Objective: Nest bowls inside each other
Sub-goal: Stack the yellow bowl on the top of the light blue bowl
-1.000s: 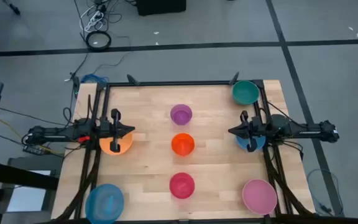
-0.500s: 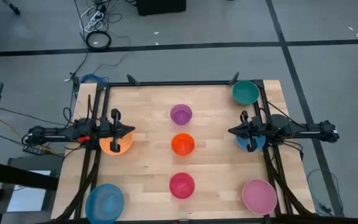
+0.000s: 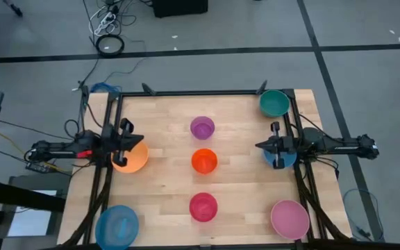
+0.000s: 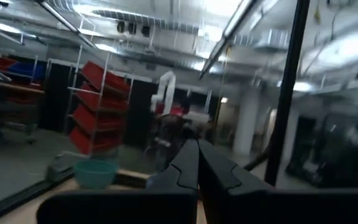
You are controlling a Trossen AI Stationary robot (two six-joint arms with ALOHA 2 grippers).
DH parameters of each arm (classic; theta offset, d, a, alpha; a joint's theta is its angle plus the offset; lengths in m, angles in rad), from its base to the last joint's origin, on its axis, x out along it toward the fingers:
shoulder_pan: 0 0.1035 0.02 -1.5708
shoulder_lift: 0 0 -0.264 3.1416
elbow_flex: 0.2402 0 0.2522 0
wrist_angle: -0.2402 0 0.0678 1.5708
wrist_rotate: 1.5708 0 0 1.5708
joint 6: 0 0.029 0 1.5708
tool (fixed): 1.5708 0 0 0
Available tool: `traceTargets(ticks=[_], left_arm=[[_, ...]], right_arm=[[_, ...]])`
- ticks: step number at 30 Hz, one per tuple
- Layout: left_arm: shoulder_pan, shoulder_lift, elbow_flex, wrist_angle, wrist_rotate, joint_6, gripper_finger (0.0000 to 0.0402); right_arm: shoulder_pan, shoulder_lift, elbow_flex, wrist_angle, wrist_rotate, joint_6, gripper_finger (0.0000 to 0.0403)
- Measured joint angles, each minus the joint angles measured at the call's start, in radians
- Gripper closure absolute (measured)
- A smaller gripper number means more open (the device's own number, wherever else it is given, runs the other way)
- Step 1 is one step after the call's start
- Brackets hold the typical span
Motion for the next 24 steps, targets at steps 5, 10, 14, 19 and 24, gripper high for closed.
traceTargets(ticks=[5, 10, 14, 19, 24], left_arm=[[0.0, 0.0, 0.0, 0.024, -0.012, -0.015, 0.0392], [0.0, 0.001, 0.0, 0.016, -0.101, -0.025, 0.0392], [0.0, 0.0, 0.0, 0.034, -0.087, -0.095, 0.0392], [0.0, 0.0, 0.0, 0.02, -0.087, -0.123, 0.0392], [0.0, 0.0, 0.0, 0.014, -0.06, -0.094, 0.0392]], right_arm=[[0.001, 0.0, 0.0, 0.108, -0.012, 0.129, 0.0403], [0.001, 0.0, 0.0, 0.218, -0.014, 0.273, 0.0403], [0.001, 0.0, 0.0, 0.343, -0.014, 0.372, 0.0403], [0.001, 0.0, 0.0, 0.47, -0.015, 0.442, 0.0403], [0.001, 0.0, 0.0, 0.54, -0.014, 0.48, 0.0403]])
